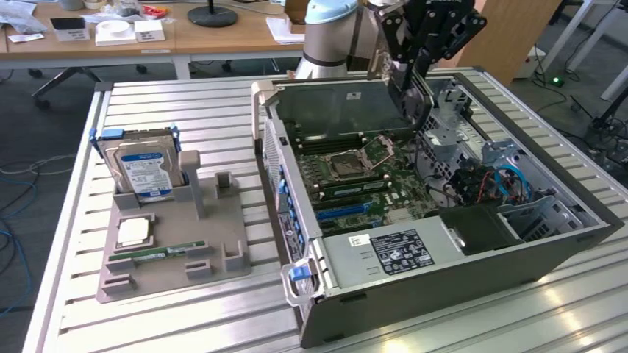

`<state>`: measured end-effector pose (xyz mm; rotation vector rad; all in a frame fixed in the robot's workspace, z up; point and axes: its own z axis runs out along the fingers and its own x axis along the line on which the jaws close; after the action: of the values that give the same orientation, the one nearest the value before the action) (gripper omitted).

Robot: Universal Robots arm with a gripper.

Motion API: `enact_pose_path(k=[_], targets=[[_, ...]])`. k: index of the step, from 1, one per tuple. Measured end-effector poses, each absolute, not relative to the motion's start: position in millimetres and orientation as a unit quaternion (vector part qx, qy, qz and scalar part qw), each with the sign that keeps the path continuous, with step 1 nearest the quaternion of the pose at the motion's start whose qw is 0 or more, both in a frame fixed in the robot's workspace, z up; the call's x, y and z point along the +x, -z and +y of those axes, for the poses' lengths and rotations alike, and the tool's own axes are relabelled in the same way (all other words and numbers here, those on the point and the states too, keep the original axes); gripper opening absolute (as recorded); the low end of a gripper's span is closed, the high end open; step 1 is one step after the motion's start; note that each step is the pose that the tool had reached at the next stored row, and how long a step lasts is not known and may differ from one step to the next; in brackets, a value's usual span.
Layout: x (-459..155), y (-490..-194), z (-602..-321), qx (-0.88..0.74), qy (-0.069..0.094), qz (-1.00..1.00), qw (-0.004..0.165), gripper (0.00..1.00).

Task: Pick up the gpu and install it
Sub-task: 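Pick up the gpu and move the gpu toward the slot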

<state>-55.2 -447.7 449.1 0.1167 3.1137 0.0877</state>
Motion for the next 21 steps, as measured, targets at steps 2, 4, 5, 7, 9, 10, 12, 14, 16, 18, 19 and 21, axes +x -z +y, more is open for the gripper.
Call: enact_pose_path(k=[2,4,5,7,9,10,12,14,16,18,19,21], targets=[[-49.9,-449.1,-447.7,0.037,-0.028,0.999,0.012,0.27],[-44.6,-449.1,-447.7,0.038,-0.028,0.999,0.012,0.27],[-41.9,-449.1,-447.7,0.037,-0.028,0.999,0.012,0.27],[-36.4,-449.1,-447.7,0.037,-0.028,0.999,0.012,0.27],[-31.4,-449.0,-447.7,0.038,-0.028,0.999,0.012,0.27],[-28.9,-449.1,-447.7,0.037,-0.028,0.999,0.012,0.27],[-25.2,-449.0,-447.8,0.037,-0.028,0.999,0.012,0.27],[-24.7,-449.0,-447.7,0.037,-0.028,0.999,0.012,0.27],[-24.7,-449.0,-447.7,0.038,-0.028,0.999,0.012,0.27],[-24.7,-449.0,-447.7,0.038,-0.028,0.999,0.012,0.27],[-24.6,-449.0,-447.7,0.037,-0.028,0.999,0.012,0.27],[-24.5,-449.0,-447.7,0.037,-0.028,0.999,0.012,0.27]])
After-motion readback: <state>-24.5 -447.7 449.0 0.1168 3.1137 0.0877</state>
